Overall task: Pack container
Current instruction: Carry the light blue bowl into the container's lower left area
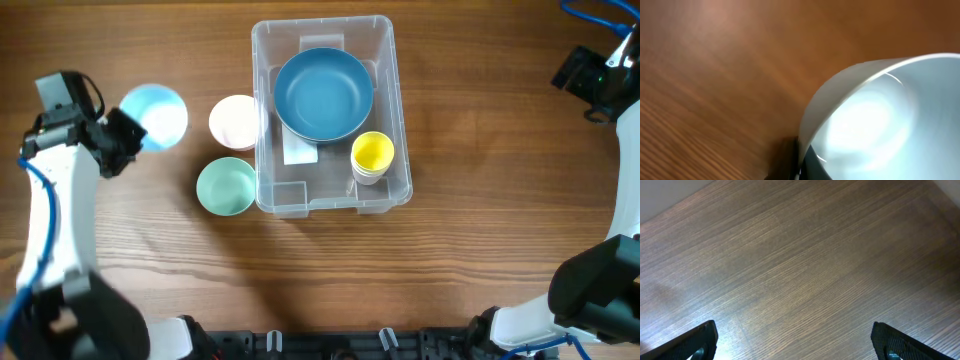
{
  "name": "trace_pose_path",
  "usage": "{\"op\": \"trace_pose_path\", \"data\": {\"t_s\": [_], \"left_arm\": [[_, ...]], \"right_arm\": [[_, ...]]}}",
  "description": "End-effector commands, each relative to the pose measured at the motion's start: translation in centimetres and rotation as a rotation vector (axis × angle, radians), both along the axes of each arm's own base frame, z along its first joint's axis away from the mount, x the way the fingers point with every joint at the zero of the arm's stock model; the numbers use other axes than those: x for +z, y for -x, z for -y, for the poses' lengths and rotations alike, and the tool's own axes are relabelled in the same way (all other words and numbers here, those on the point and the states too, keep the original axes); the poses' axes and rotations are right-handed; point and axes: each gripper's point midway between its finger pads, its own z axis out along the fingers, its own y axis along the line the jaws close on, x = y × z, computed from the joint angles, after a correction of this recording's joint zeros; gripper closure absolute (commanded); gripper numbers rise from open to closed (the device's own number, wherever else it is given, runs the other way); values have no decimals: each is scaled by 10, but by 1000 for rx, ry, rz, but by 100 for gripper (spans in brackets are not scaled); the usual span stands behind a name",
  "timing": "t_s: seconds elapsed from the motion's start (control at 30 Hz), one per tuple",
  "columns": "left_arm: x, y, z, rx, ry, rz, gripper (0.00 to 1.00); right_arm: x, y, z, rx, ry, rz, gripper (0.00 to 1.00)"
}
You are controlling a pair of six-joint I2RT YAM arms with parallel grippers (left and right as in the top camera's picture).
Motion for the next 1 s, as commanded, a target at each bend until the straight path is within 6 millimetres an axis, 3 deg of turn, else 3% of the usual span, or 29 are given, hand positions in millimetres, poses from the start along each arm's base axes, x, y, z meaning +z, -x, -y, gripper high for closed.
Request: {"op": "trace_pose_path", "data": {"t_s": [0.0,0.17,0.4,0.63,0.77,0.8,0.83,0.9,0.97], "left_arm": [[62,-3,60,-140,19,159,96],[83,12,141,-341,41,200,96],[60,41,223,-584,55,94,96],[25,62,262,-708,11,-40,96],[12,61,265,-717,-41,-72,90],[10,59,263,-712,-51,-74,87],[11,57,261,-704,-57,-70,76],[13,52,256,-686,-57,-55,37],[18,46,249,-658,-53,-34,31]], "right_arm": [[9,-1,-3,-3,-9,28,0],[9,-1,-3,-3,-9,28,0],[9,-1,-3,-3,-9,28,0],[9,-1,-3,-2,-9,28,0],[9,-1,-3,-3,-9,28,0],[9,-1,-3,-3,-9,28,0],[9,-1,-3,-3,-9,28,0],[9,-1,-3,-2,-8,28,0],[9,-1,-3,-3,-9,28,0]]}}
